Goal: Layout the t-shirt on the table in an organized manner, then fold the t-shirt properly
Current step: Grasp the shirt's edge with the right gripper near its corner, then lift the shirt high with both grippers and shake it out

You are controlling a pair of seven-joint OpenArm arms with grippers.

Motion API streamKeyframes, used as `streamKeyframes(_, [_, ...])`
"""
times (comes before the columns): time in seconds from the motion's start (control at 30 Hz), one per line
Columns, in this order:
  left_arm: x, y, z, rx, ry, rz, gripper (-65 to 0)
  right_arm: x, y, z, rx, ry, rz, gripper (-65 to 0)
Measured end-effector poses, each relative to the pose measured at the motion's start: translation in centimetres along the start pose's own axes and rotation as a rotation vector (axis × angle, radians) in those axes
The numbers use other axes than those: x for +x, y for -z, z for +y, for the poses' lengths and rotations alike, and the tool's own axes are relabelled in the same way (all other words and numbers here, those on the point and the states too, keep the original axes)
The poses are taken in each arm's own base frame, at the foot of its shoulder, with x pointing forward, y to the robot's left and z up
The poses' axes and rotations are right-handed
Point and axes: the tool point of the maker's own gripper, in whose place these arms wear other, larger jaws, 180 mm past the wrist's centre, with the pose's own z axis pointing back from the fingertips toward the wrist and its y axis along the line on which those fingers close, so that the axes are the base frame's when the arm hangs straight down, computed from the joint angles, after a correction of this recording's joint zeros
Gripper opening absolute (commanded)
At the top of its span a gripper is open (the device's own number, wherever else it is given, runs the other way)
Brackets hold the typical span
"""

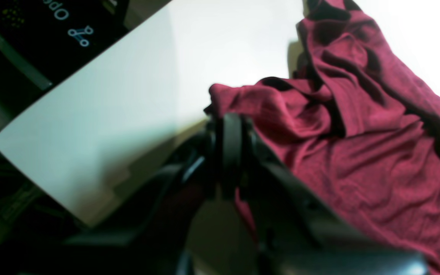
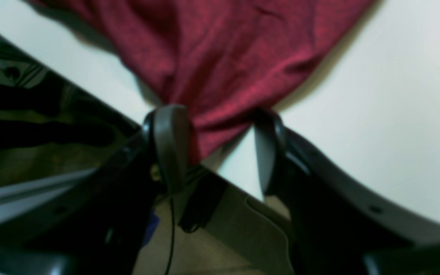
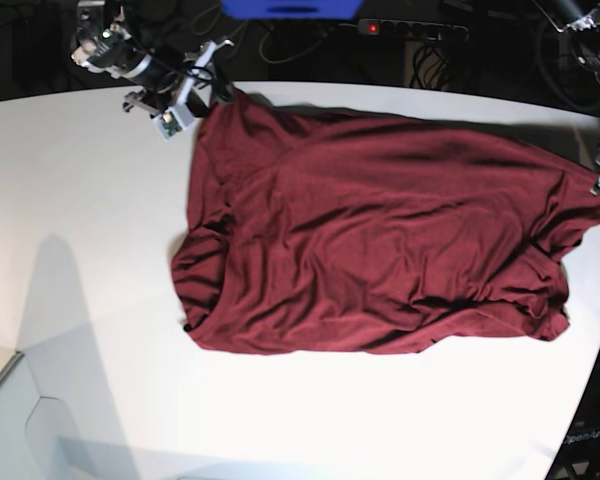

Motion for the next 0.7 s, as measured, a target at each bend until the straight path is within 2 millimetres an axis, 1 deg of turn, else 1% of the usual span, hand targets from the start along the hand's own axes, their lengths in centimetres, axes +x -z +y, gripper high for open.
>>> streamKeyframes(0.3, [0.0, 0.0, 0.0, 0.000, 0.000, 0.000, -64.8, 0.0, 0.2, 0.2, 0.009, 0.003, -0.004, -36.6])
streamKeyframes(0.4, [0.0, 0.0, 0.0, 0.000, 0.000, 0.000, -64.8, 0.3, 1.0, 0.9, 0.045, 0.025, -0.031, -37.3])
streamKeyframes(0.47, [0.0, 0.0, 0.0, 0.000, 0.000, 0.000, -64.8, 0.6, 1.6, 1.8, 0.075, 0.011, -0.032, -42.3])
streamKeyframes(0.53, [0.0, 0.0, 0.0, 0.000, 0.000, 0.000, -64.8, 0.6, 1.9, 2.4, 0.095, 0.004, -0.026, -51.9])
streamKeyframes(0.6, [0.0, 0.0, 0.0, 0.000, 0.000, 0.000, -64.8, 0.2, 2.0, 2.6, 0.100, 0.000, -0.010, -64.8])
streamKeyframes(0.7, [0.1, 0.0, -0.1, -0.001, 0.002, -0.003, -64.8, 0.4, 1.8, 2.3, 0.086, -0.017, 0.000, -65.0])
